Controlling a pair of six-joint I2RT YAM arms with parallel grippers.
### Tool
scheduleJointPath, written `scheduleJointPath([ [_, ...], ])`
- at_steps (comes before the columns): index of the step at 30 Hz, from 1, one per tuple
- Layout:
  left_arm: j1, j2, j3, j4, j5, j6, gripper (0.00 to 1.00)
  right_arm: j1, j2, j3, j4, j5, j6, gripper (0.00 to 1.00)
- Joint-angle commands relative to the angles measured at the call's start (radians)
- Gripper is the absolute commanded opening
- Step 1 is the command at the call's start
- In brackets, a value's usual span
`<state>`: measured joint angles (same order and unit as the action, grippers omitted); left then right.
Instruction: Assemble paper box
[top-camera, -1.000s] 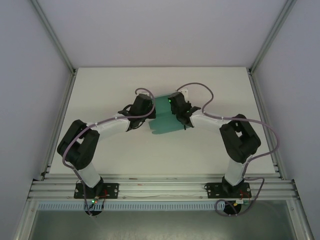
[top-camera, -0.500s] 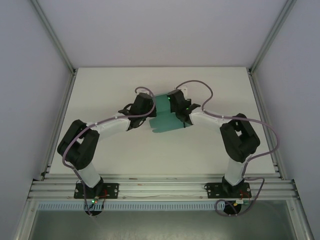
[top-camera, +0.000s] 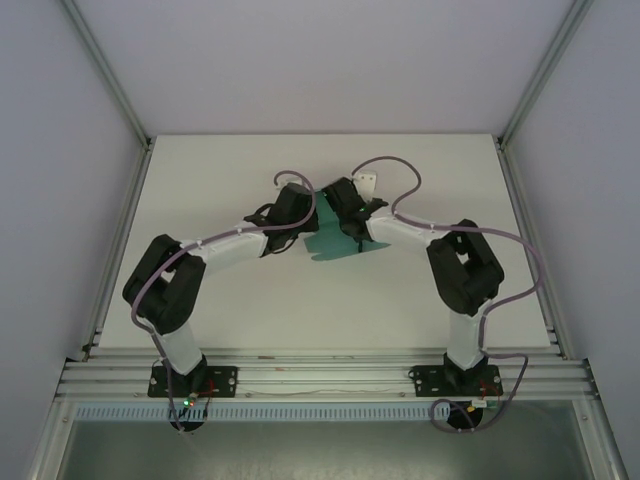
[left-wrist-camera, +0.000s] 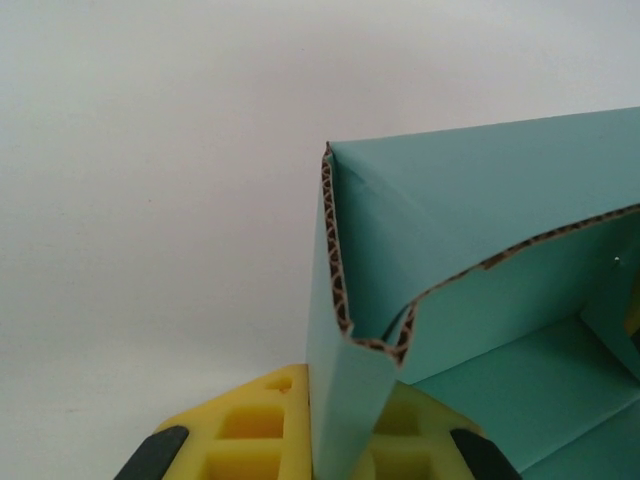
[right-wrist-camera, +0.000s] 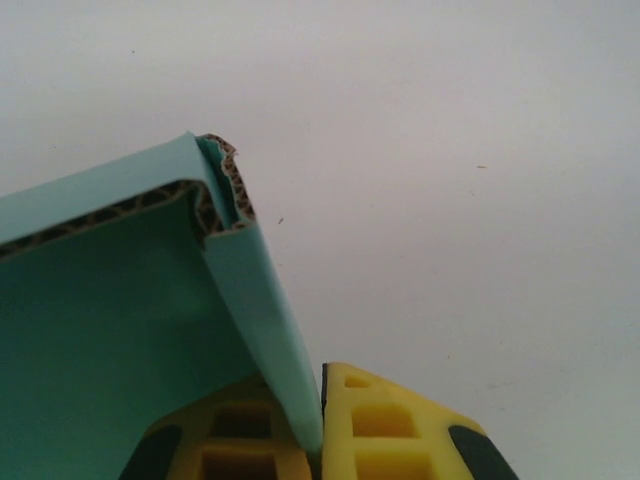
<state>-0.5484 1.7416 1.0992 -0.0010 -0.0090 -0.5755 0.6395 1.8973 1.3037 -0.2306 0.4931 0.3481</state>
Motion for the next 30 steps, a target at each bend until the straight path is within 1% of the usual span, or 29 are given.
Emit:
scheduleJointPath([
  [1, 0.054, -0.024, -0.004, -0.128, -0.142, -0.018, 0.00, -0.120, -0.059, -0.118, 0.078, 0.115, -0.064, 0.14],
  [3, 0.048, -0.022, 0.003, -0.121, -0.139, -0.009, 0.00, -0.120, -0.121, -0.204, 0.232, -0.082, -0.138, 0.18],
  [4, 0.044, -0.020, 0.011, -0.122, -0.133, -0.002, 0.00, -0.119, -0.154, -0.252, 0.323, -0.189, -0.188, 0.18],
  [5, 0.041, -0.020, 0.013, -0.114, -0.119, 0.009, 0.00, -0.119, -0.179, -0.292, 0.394, -0.269, -0.207, 0.21],
  [6, 0.039, -0.022, 0.011, -0.100, -0.099, 0.017, 0.00, -0.119, -0.202, -0.330, 0.459, -0.356, -0.237, 0.26],
  [7, 0.036, -0.028, 0.006, -0.077, -0.076, 0.019, 0.00, -0.118, -0.225, -0.361, 0.510, -0.450, -0.273, 0.35],
  [8, 0.035, -0.033, 0.000, -0.055, -0.051, 0.048, 0.00, -0.119, -0.241, -0.384, 0.540, -0.509, -0.289, 0.39],
  [10, 0.033, -0.046, -0.017, -0.009, 0.001, 0.063, 0.00, -0.119, -0.276, -0.407, 0.558, -0.610, -0.323, 0.46],
  [11, 0.033, -0.053, -0.024, 0.010, 0.016, 0.069, 0.00, -0.119, -0.293, -0.413, 0.558, -0.638, -0.329, 0.51],
  [12, 0.033, -0.056, -0.026, 0.022, 0.027, 0.077, 0.00, -0.118, -0.312, -0.417, 0.555, -0.659, -0.336, 0.58],
  [14, 0.034, -0.058, -0.021, 0.021, 0.036, 0.097, 0.00, -0.119, -0.362, -0.431, 0.547, -0.712, -0.348, 0.79],
  [15, 0.033, -0.058, -0.016, 0.017, 0.035, 0.107, 0.00, -0.119, -0.389, -0.436, 0.539, -0.745, -0.353, 0.96],
  [16, 0.034, -0.056, -0.011, 0.011, 0.033, 0.117, 0.00, -0.119, -0.417, -0.444, 0.537, -0.774, -0.350, 1.00],
  [17, 0.034, -0.055, -0.003, 0.003, 0.032, 0.129, 0.00, -0.120, -0.444, -0.451, 0.536, -0.778, -0.340, 1.00],
  [20, 0.035, -0.062, 0.001, 0.001, 0.056, 0.174, 0.00, -0.119, -0.535, -0.489, 0.557, -0.718, -0.285, 1.00],
  [22, 0.036, -0.072, -0.001, 0.002, 0.079, 0.223, 0.00, -0.119, -0.603, -0.521, 0.556, -0.628, -0.244, 1.00],
  [24, 0.041, -0.087, -0.001, -0.011, 0.115, 0.302, 0.00, -0.122, -0.671, -0.538, 0.508, -0.528, -0.206, 1.00],
  [26, 0.053, -0.091, 0.017, -0.057, 0.209, 0.417, 0.00, -0.129, -0.726, -0.544, 0.434, -0.454, -0.172, 1.00],
  [27, 0.059, -0.092, 0.033, -0.095, 0.244, 0.470, 0.00, -0.132, -0.739, -0.551, 0.394, -0.446, -0.167, 1.00],
  [28, 0.059, -0.085, 0.056, -0.147, 0.290, 0.532, 0.00, -0.135, -0.780, -0.556, 0.359, -0.439, -0.162, 1.00],
  [30, 0.050, -0.053, 0.126, -0.307, 0.393, 0.697, 0.00, -0.140, -0.828, -0.566, 0.285, -0.402, -0.122, 1.00],
])
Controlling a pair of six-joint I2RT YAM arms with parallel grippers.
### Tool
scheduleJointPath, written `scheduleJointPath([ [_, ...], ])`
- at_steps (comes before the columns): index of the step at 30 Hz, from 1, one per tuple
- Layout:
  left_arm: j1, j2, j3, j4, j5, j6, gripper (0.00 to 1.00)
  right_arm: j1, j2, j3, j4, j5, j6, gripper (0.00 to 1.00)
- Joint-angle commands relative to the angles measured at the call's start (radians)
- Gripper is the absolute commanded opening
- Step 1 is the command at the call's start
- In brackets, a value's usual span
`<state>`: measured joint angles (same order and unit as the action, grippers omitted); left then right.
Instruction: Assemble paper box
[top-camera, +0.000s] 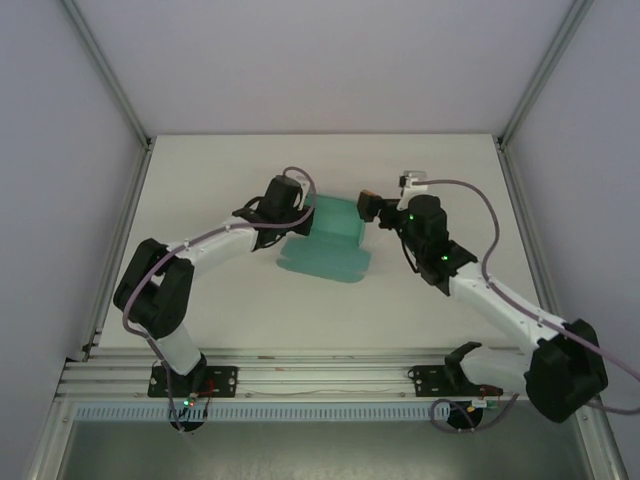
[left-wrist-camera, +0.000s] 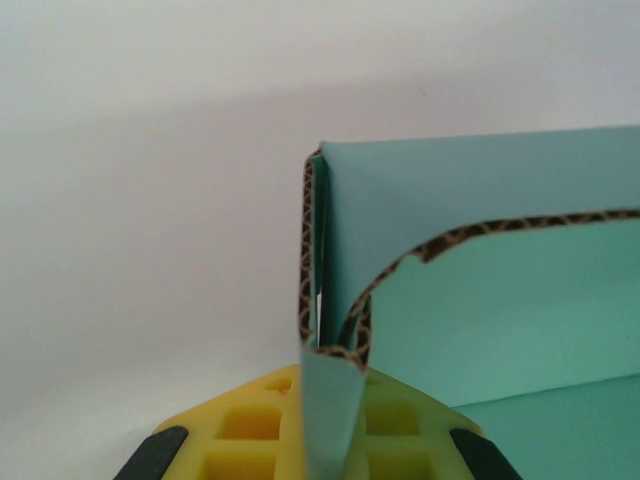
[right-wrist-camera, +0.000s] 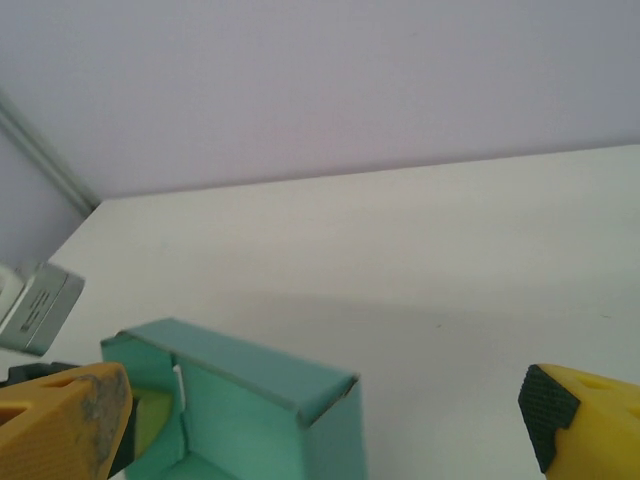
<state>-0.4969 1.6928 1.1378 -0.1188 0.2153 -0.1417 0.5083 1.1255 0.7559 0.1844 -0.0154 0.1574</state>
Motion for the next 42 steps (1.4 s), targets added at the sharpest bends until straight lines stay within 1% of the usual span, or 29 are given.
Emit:
scheduleJointPath([
  [1, -0.008, 0.010, 0.115, -0.263, 0.202, 0.333, 0.00, -0.013, -0.074, -0.017, -0.176, 0.103, 0.081, 1.00],
  [4, -0.036, 0.043, 0.159, -0.432, 0.221, 0.522, 0.00, -0.025, -0.119, -0.019, -0.296, 0.108, 0.110, 1.00],
  [5, -0.045, 0.051, 0.171, -0.479, 0.207, 0.569, 0.00, -0.027, -0.130, -0.026, -0.320, 0.109, 0.116, 1.00],
  [6, -0.057, 0.061, 0.185, -0.520, 0.164, 0.596, 0.00, -0.028, -0.142, -0.034, -0.341, 0.119, 0.128, 1.00],
  [9, -0.074, 0.093, 0.231, -0.602, 0.052, 0.625, 0.00, -0.037, -0.163, -0.048, -0.387, 0.114, 0.135, 1.00],
  [11, -0.083, 0.122, 0.257, -0.624, -0.021, 0.616, 0.00, -0.042, -0.167, -0.044, -0.424, 0.117, 0.144, 1.00],
  [15, -0.115, 0.192, 0.316, -0.688, -0.079, 0.646, 0.00, -0.047, -0.167, -0.040, -0.465, 0.136, 0.140, 1.00],
  [17, -0.134, 0.241, 0.335, -0.706, -0.158, 0.657, 0.00, -0.055, -0.167, -0.039, -0.471, 0.147, 0.137, 1.00],
  [19, -0.151, 0.291, 0.354, -0.703, -0.238, 0.654, 0.00, -0.062, -0.168, -0.036, -0.468, 0.143, 0.136, 1.00],
  [23, -0.169, 0.396, 0.423, -0.707, -0.291, 0.641, 0.00, -0.079, -0.168, -0.039, -0.459, 0.125, 0.131, 1.00],
  [25, -0.180, 0.441, 0.444, -0.678, -0.342, 0.638, 0.00, -0.088, -0.166, -0.038, -0.457, 0.118, 0.130, 1.00],
  [29, -0.191, 0.521, 0.485, -0.641, -0.393, 0.640, 0.00, -0.097, -0.165, -0.043, -0.450, 0.107, 0.130, 1.00],
  [34, -0.208, 0.590, 0.482, -0.571, -0.467, 0.657, 0.00, -0.099, -0.165, -0.055, -0.432, 0.094, 0.136, 1.00],
  [37, -0.218, 0.633, 0.487, -0.553, -0.547, 0.635, 0.00, -0.099, -0.162, -0.064, -0.421, 0.088, 0.146, 1.00],
  [38, -0.221, 0.638, 0.482, -0.539, -0.557, 0.631, 0.00, -0.099, -0.162, -0.068, -0.418, 0.091, 0.149, 1.00],
  [42, -0.222, 0.633, 0.467, -0.511, -0.515, 0.626, 0.00, -0.100, -0.159, -0.070, -0.416, 0.084, 0.145, 1.00],
])
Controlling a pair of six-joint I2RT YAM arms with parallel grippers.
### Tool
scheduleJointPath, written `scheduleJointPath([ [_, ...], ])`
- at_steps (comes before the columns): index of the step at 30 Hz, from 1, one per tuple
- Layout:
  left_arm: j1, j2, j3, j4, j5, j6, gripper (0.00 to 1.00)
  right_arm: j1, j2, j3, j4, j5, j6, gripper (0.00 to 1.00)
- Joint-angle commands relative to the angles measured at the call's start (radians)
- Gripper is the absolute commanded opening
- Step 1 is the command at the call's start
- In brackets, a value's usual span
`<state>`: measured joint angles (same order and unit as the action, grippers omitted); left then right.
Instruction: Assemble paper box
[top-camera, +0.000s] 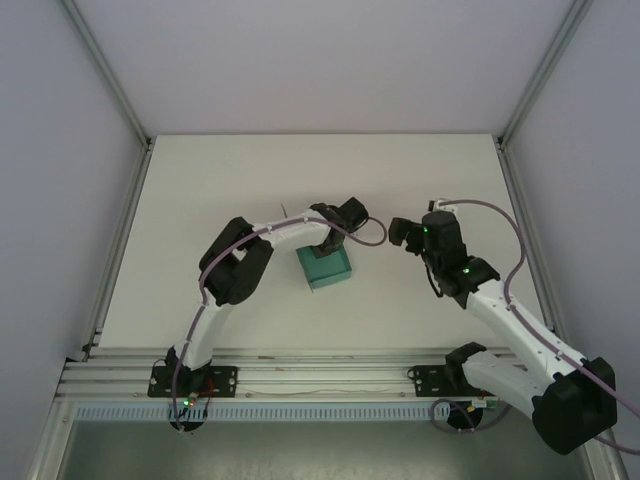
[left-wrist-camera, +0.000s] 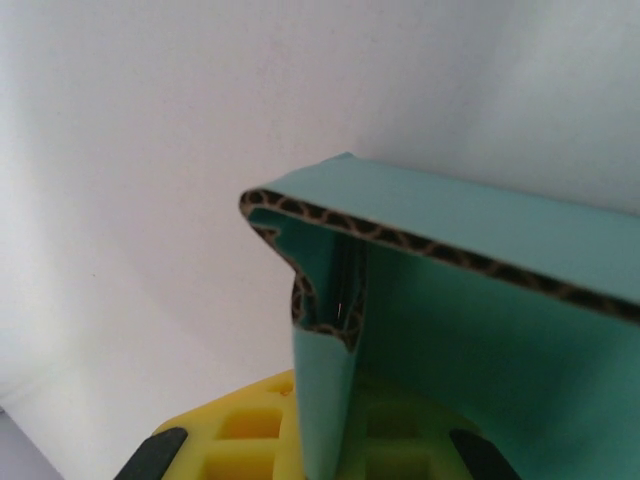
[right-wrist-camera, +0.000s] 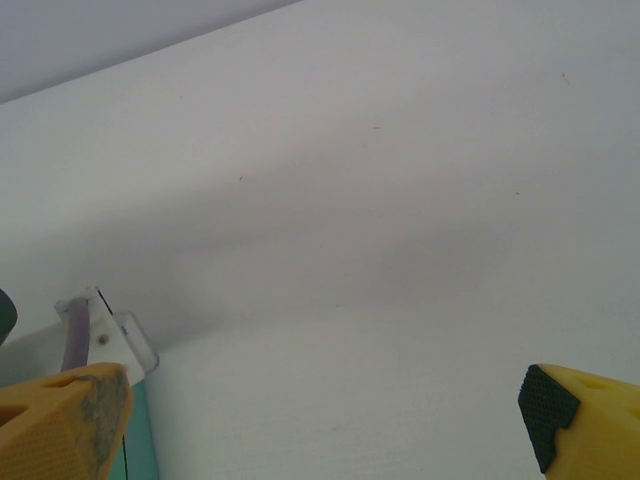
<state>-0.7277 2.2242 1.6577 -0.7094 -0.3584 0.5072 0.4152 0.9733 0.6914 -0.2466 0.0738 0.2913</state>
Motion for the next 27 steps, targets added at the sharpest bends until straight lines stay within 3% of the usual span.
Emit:
scheduleJointPath([
  [1, 0.009, 0.092, -0.058, 0.087, 0.059, -0.022, 0.02, -0.006, -0.007, -0.003, 0.013, -0.006, 0.009, 1.00],
  [5, 0.010, 0.033, -0.071, 0.110, 0.071, 0.003, 0.22, -0.006, -0.016, 0.003, 0.002, -0.007, 0.003, 1.00],
  [7, 0.010, -0.002, -0.071, 0.116, 0.078, 0.015, 0.25, -0.008, -0.021, 0.003, -0.001, -0.003, -0.007, 1.00],
  [11, 0.010, -0.074, -0.062, 0.113, 0.078, 0.025, 0.51, -0.009, -0.025, 0.011, -0.030, -0.007, -0.020, 1.00],
  [16, 0.010, -0.176, -0.095, 0.108, 0.162, 0.064, 0.82, -0.010, -0.046, 0.010, -0.040, -0.048, -0.035, 1.00],
  [18, 0.010, -0.213, -0.110, 0.104, 0.202, 0.081, 1.00, -0.011, -0.060, 0.006, -0.041, -0.052, -0.041, 1.00],
  [27, 0.022, -0.372, -0.142, 0.223, 0.293, 0.017, 1.00, -0.058, -0.057, 0.013, -0.034, -0.105, -0.064, 1.00],
])
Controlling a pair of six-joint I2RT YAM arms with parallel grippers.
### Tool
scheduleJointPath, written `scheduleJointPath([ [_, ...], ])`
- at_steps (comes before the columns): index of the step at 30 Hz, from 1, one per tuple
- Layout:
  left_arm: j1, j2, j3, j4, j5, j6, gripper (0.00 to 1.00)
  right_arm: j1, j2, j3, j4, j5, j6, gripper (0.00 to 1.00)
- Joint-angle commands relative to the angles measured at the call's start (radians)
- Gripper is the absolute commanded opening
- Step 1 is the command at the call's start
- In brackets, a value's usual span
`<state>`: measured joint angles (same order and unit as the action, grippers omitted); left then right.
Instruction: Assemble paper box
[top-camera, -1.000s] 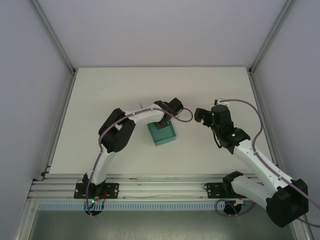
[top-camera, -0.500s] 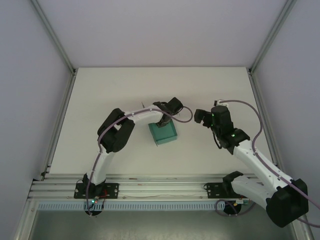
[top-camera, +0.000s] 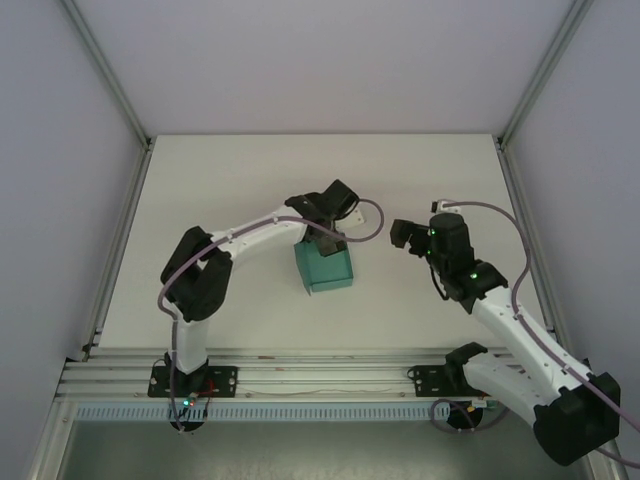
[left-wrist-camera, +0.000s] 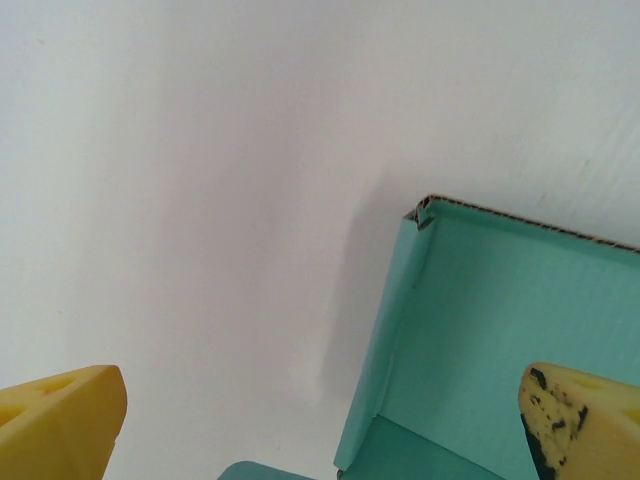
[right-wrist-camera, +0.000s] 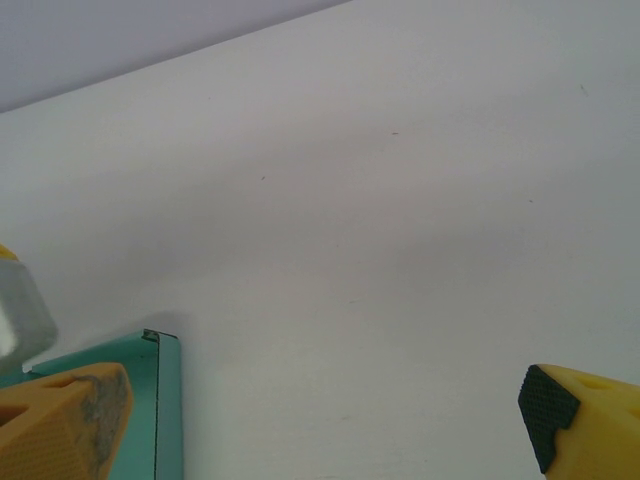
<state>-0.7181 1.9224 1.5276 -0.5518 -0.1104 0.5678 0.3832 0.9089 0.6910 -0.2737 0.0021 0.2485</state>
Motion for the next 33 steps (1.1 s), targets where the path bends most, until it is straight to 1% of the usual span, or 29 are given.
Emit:
scheduleJointPath([
  [1, 0.019, -0.098, -0.011, 0.081, 0.056, -0.069, 1.00, -0.041, 0.020, 0.020, -0.003, -0.067, -0.025, 1.00],
  [4, 0.044, -0.201, -0.020, 0.135, 0.087, -0.180, 1.00, -0.065, 0.088, 0.045, 0.022, -0.174, -0.110, 1.00],
  [6, 0.068, -0.279, -0.043, 0.183, 0.093, -0.284, 1.00, -0.063, 0.156, 0.075, 0.035, -0.306, -0.247, 1.00],
  [7, 0.083, -0.314, -0.055, 0.197, 0.077, -0.341, 1.00, -0.063, 0.195, 0.094, 0.034, -0.379, -0.319, 1.00],
  [8, 0.103, -0.351, -0.072, 0.210, 0.050, -0.414, 1.00, -0.058, 0.237, 0.123, 0.019, -0.472, -0.419, 1.00],
  [9, 0.129, -0.383, -0.093, 0.214, 0.035, -0.480, 1.00, -0.046, 0.286, 0.150, 0.002, -0.535, -0.516, 1.00],
  [11, 0.202, -0.455, -0.158, 0.222, 0.042, -0.601, 1.00, -0.004, 0.392, 0.217, -0.056, -0.567, -0.730, 1.00],
  [13, 0.289, -0.519, -0.264, 0.254, 0.090, -0.683, 1.00, 0.042, 0.502, 0.292, -0.137, -0.563, -0.954, 1.00],
  [14, 0.338, -0.547, -0.324, 0.265, 0.105, -0.729, 1.00, 0.060, 0.570, 0.343, -0.171, -0.559, -1.043, 1.00],
  [15, 0.381, -0.566, -0.369, 0.261, 0.111, -0.782, 1.00, 0.073, 0.629, 0.397, -0.195, -0.556, -1.085, 0.99],
  [17, 0.467, -0.597, -0.453, 0.250, 0.179, -0.863, 1.00, 0.088, 0.764, 0.541, -0.288, -0.582, -1.149, 0.94],
  [19, 0.513, -0.622, -0.525, 0.240, 0.171, -0.907, 1.00, 0.111, 0.873, 0.673, -0.396, -0.606, -1.221, 0.91],
  [21, 0.531, -0.646, -0.590, 0.242, 0.140, -0.916, 1.00, 0.148, 0.968, 0.780, -0.460, -0.581, -1.278, 0.91],
  [24, 0.543, -0.677, -0.660, 0.254, 0.132, -0.927, 1.00, 0.187, 1.092, 0.904, -0.501, -0.508, -1.306, 0.86],
  [27, 0.552, -0.699, -0.713, 0.276, 0.126, -0.935, 1.00, 0.201, 1.203, 1.049, -0.608, -0.489, -1.307, 0.77],
  [30, 0.563, -0.716, -0.740, 0.292, 0.129, -0.941, 1.00, 0.213, 1.261, 1.098, -0.606, -0.458, -1.287, 0.74],
  [33, 0.565, -0.727, -0.746, 0.294, 0.118, -0.946, 1.00, 0.228, 1.290, 1.100, -0.558, -0.416, -1.256, 0.59],
])
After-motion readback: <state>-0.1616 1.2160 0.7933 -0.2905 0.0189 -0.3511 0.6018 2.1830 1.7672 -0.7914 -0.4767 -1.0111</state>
